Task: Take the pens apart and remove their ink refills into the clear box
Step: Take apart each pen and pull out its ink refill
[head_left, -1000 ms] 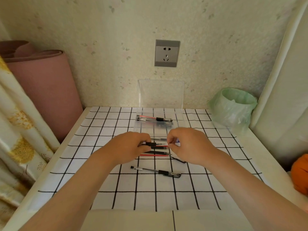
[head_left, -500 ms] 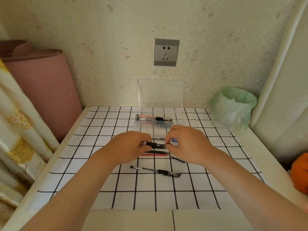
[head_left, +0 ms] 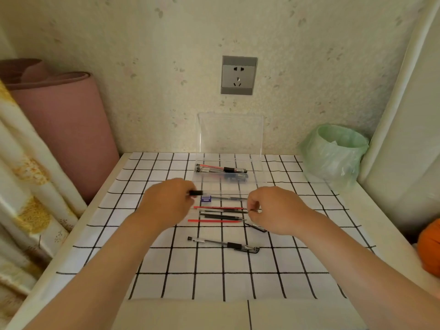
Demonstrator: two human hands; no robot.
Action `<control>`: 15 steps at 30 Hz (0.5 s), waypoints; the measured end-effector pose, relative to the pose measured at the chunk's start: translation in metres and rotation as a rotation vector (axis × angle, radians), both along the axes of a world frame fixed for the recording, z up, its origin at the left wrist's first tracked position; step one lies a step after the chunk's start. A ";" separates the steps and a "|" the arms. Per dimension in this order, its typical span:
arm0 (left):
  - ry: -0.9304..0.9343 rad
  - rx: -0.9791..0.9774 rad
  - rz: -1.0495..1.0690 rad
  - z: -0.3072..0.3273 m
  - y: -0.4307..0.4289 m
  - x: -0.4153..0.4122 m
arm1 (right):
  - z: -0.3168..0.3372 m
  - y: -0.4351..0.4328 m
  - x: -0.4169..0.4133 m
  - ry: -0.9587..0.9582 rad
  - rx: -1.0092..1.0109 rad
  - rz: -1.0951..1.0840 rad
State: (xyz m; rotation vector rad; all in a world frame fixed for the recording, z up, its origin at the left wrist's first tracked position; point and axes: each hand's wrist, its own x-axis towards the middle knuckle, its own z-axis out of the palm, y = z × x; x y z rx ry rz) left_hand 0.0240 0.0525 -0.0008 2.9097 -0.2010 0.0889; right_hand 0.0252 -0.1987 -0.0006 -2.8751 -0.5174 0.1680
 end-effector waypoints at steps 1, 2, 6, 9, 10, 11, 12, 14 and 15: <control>0.012 -0.086 -0.063 0.001 -0.008 -0.003 | 0.000 0.002 -0.001 -0.007 0.018 0.006; 0.030 -0.142 -0.125 0.001 -0.015 -0.006 | 0.000 0.004 -0.002 -0.016 0.036 0.013; 0.042 -0.085 -0.201 -0.004 -0.031 -0.005 | 0.001 0.010 -0.005 -0.046 0.088 0.030; 0.062 -0.069 -0.181 -0.007 -0.029 -0.001 | 0.000 0.009 -0.004 -0.057 0.074 0.023; 0.066 -0.055 -0.172 -0.009 -0.028 0.000 | 0.000 0.007 -0.003 -0.066 0.067 0.009; 0.070 -0.040 -0.160 -0.010 -0.027 0.000 | 0.000 0.005 -0.001 -0.073 0.057 -0.011; 0.076 -0.029 -0.149 -0.012 -0.027 0.000 | 0.000 0.002 0.001 -0.072 0.041 -0.034; 0.101 -0.036 -0.133 -0.015 -0.027 0.000 | -0.003 -0.002 0.004 -0.053 -0.014 -0.067; 0.116 -0.046 -0.127 -0.016 -0.027 0.000 | -0.005 -0.003 0.005 -0.039 -0.045 -0.071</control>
